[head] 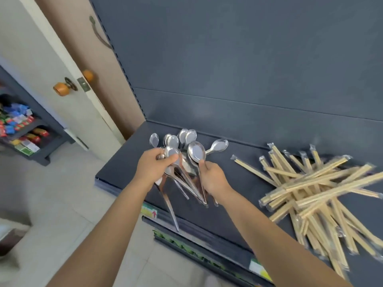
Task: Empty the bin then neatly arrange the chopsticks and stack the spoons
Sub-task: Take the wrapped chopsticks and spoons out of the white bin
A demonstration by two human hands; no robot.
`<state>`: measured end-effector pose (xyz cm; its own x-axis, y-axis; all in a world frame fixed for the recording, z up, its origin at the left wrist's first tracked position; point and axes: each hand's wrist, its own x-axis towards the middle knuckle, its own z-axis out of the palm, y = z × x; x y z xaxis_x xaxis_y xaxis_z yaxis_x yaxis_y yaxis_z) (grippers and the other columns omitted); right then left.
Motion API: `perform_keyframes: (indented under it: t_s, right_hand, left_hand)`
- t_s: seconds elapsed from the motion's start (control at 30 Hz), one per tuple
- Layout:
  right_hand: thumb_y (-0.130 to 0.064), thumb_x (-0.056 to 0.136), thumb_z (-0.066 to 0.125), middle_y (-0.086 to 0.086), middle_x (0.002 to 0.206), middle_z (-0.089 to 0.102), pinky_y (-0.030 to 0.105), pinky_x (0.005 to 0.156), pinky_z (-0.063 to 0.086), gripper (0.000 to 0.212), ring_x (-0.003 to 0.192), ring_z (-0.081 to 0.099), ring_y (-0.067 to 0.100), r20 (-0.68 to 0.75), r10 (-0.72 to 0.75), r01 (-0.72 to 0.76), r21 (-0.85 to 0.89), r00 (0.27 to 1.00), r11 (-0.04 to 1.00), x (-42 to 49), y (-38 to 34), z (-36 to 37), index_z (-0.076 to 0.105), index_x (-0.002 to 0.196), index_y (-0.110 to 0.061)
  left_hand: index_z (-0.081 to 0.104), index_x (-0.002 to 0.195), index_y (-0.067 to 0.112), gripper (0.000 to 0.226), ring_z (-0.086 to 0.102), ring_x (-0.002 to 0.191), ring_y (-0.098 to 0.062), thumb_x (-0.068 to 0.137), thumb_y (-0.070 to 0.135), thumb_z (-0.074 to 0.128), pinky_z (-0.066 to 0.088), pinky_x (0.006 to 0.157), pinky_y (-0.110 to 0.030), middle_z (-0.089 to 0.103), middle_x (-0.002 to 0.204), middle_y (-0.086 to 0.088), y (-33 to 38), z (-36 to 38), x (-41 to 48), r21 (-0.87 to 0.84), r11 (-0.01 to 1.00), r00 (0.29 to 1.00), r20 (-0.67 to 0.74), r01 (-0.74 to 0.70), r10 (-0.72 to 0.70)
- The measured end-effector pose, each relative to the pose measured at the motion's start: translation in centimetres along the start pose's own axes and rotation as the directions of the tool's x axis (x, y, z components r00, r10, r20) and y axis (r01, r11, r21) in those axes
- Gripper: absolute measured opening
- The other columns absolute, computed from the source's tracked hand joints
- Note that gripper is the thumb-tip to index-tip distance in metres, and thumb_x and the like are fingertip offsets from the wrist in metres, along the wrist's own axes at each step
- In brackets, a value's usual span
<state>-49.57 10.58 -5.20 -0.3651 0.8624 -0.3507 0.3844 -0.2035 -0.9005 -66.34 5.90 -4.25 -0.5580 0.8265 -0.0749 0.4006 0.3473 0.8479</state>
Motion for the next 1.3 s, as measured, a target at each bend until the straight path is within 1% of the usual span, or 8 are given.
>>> perform_keyframes:
  t_s: [0.2,0.3,0.4,0.6,0.77,0.97,1.1,1.3]
  right_hand:
    - [-0.036,0.103,0.024,0.003,0.058,0.043,0.045,0.068,0.056,0.045,0.061,0.058,0.031,-0.105,0.074,-0.078,-0.031,0.992,0.997,4.6,0.2,1.0,0.036,0.066,-0.014]
    - [-0.036,0.103,0.023,0.004,0.063,0.046,0.049,0.075,0.053,0.046,0.075,0.063,0.039,-0.175,0.121,-0.131,-0.046,0.977,0.990,5.5,0.3,1.0,0.036,0.065,-0.014]
    - [-0.034,0.104,0.023,0.003,0.060,0.045,0.034,0.063,0.045,0.048,0.059,0.052,0.023,-0.295,0.157,-0.179,-0.052,0.943,0.982,5.7,0.8,1.1,0.035,0.062,-0.013]
    - [-0.042,0.103,0.023,0.004,0.056,0.049,0.035,0.063,0.047,0.054,0.060,0.055,0.029,-0.512,0.253,-0.291,0.007,0.821,0.957,5.6,0.4,3.6,0.038,0.059,-0.013]
    - [-0.045,0.101,0.024,0.005,0.057,0.049,0.045,0.069,0.055,0.057,0.063,0.059,0.034,-0.631,0.329,-0.336,0.114,0.702,0.935,4.7,-0.5,6.1,0.039,0.058,-0.011]
    - [-0.035,0.103,0.027,0.004,0.056,0.042,0.034,0.057,0.037,0.052,0.054,0.043,0.022,-0.722,0.333,-0.293,0.187,0.607,0.938,4.7,-1.9,8.1,0.036,0.058,-0.010]
    - [-0.031,0.099,0.038,0.012,0.065,0.053,0.051,0.063,0.056,0.041,0.056,0.053,0.028,-0.695,0.401,-0.225,0.335,0.597,0.915,4.9,-2.0,9.1,0.055,0.074,-0.004]
    - [-0.025,0.098,0.045,0.009,0.064,0.056,0.037,0.049,0.058,0.034,0.047,0.055,0.023,-0.660,0.450,-0.153,0.458,0.602,0.876,4.6,-2.3,10.2,0.058,0.077,-0.001]
  left_hand:
    - [0.031,0.055,0.017,0.053,0.030,0.054,-0.014,0.076,0.032,0.078,0.026,0.057,-0.030,0.030,0.054,0.006,2.3,1.8,8.6,0.248,0.903,0.918,0.281,-0.352,0.280]
    - [0.040,0.054,0.016,0.048,0.030,0.053,-0.015,0.071,0.035,0.081,0.026,0.056,-0.030,0.035,0.054,0.004,4.0,3.3,12.2,0.301,0.799,0.787,0.532,-0.521,0.313]
    - [0.044,0.057,0.014,0.045,0.028,0.053,-0.016,0.069,0.037,0.081,0.024,0.054,-0.029,0.033,0.055,0.004,5.7,5.1,14.4,0.296,0.693,0.624,0.730,-0.658,0.280]
    - [0.059,0.063,0.019,0.041,0.039,0.053,-0.013,0.056,0.049,0.086,0.032,0.054,-0.029,0.047,0.057,0.008,5.6,7.9,17.1,0.157,0.586,0.377,0.885,-0.795,0.274]
    - [0.069,0.098,0.023,0.047,0.059,0.077,0.002,0.057,0.029,0.091,0.042,0.069,-0.017,0.065,0.088,0.016,4.0,7.7,17.5,-0.072,0.691,0.315,0.853,-0.719,0.416]
    - [0.058,0.125,0.018,0.057,0.053,0.120,-0.014,0.073,0.008,0.079,0.042,0.102,-0.030,0.058,0.128,0.002,1.6,6.6,18.0,-0.188,0.777,0.343,0.817,-0.601,0.463]
    - [0.062,0.120,0.013,0.034,0.047,0.127,-0.019,0.086,0.012,0.066,0.030,0.103,-0.022,0.052,0.133,-0.004,0.8,4.6,17.7,-0.177,0.673,0.365,0.727,-0.718,0.581]
    - [0.070,0.098,0.021,0.035,0.037,0.129,-0.019,0.076,0.049,0.073,0.030,0.105,-0.033,0.047,0.138,0.004,-1.1,2.5,15.2,0.011,0.454,0.276,0.806,-0.891,0.523]
